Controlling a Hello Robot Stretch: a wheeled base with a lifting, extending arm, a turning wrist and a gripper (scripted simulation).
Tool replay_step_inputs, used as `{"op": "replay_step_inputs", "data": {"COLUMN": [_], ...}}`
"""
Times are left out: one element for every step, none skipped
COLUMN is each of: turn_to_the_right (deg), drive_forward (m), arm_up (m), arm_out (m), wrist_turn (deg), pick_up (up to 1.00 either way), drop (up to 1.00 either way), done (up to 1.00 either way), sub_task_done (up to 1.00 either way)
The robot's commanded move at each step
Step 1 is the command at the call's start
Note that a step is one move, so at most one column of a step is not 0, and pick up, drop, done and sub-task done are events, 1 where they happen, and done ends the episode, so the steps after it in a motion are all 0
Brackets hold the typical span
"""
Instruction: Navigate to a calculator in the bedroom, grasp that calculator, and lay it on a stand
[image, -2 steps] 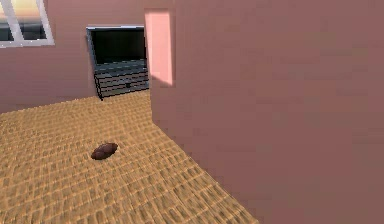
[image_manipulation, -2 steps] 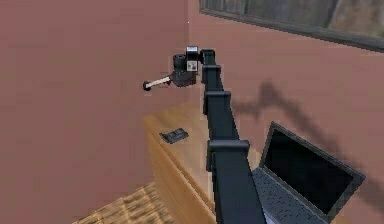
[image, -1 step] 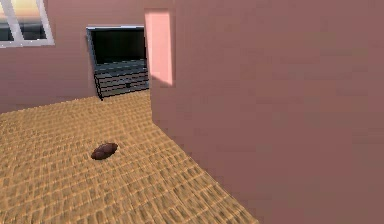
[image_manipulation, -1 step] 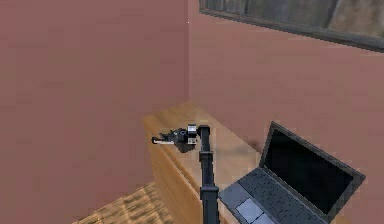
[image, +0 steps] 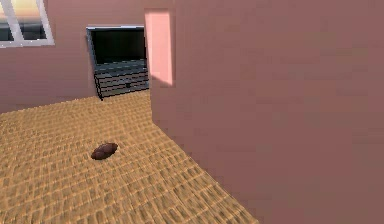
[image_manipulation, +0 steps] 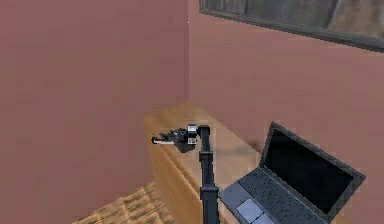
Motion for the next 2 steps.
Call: {"op": "replay_step_inputs", "data": {"turn_to_the_right": [0.0, 0.0], "drive_forward": [0.00, 0.00], "arm_up": [0.10, 0.26], "arm_out": [0.00, 0.00], "wrist_turn": [0.0, 0.0], "pick_up": [0.00, 0.00], "drop": [0.00, 0.00], "done": [0.00, 0.00], "sub_task_done": [0.00, 0.00]}}
